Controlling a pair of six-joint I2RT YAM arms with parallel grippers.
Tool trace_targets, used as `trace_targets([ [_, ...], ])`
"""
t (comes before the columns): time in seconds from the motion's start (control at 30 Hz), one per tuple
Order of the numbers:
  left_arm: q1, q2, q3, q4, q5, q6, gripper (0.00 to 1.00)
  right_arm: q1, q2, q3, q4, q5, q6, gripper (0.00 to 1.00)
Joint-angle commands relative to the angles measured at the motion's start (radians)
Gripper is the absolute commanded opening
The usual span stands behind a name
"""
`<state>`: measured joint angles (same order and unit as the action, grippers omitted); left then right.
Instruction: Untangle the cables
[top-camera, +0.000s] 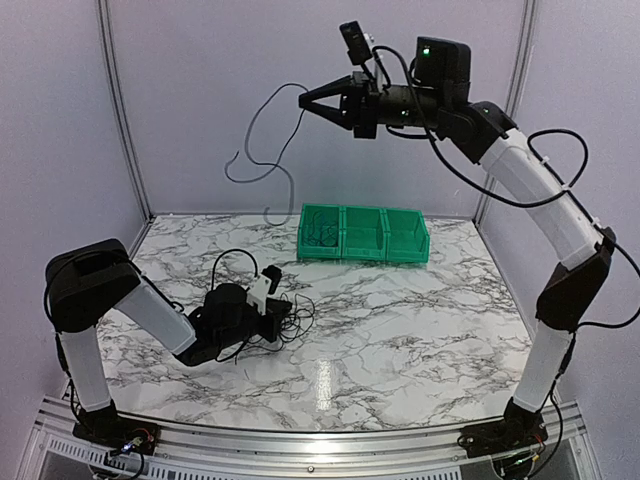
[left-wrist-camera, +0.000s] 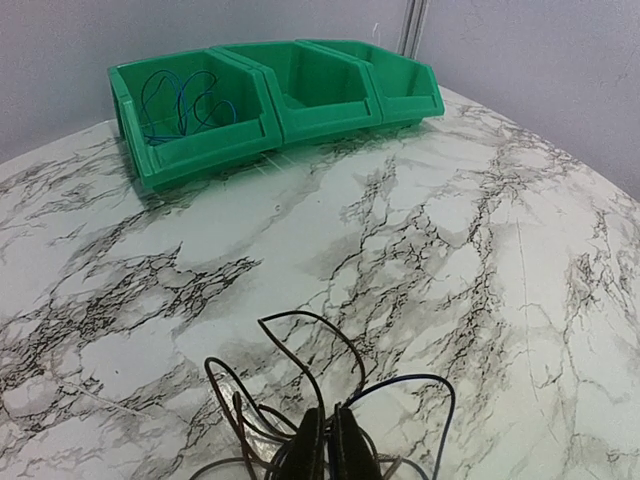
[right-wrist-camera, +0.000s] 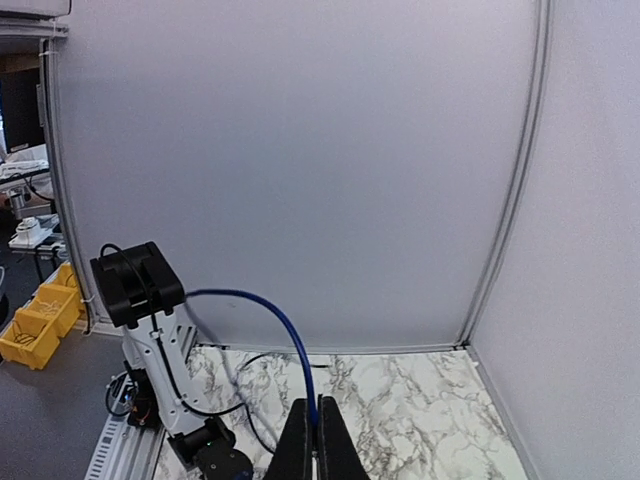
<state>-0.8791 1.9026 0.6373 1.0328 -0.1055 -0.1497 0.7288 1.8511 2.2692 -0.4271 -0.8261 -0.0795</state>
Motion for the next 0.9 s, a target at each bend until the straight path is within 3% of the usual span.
trace_targets([
  [0.0, -0.001, -0.031, -0.048, 0.072, 0.008, -0.027, 0.07, -0.075, -0.033, 0.004, -0.021, 0.000, -0.016, 0.00],
  [0.1, -0.001, -0.094, -0.093, 0.071, 0.009, -0.044, 0.10, -0.127, -0.054, -0.059, -0.002, 0.001, -0.019, 0.00],
  [0.23, -0.001, -0.214, -0.159, 0.057, -0.002, -0.086, 0.34, -0.189, -0.083, -0.178, 0.046, -0.005, -0.009, 0.00],
  [0.33, -0.001, -0.295, -0.174, 0.025, 0.007, -0.110, 0.46, -0.231, -0.102, -0.281, 0.091, -0.005, -0.008, 0.00],
  [0.63, -0.001, -0.542, 0.048, -0.455, -0.031, -0.045, 0.63, -0.365, -0.108, -0.526, 0.246, 0.018, 0.008, 0.00],
  [0.73, 0.000, -0.618, 0.089, -0.506, -0.189, -0.143, 0.71, -0.412, -0.086, -0.570, 0.288, 0.026, 0.015, 0.00],
  [0.87, 0.000, -0.679, 0.187, -0.626, -0.275, -0.120, 0.75, -0.471, -0.018, -0.569, 0.301, 0.019, 0.021, 0.00],
])
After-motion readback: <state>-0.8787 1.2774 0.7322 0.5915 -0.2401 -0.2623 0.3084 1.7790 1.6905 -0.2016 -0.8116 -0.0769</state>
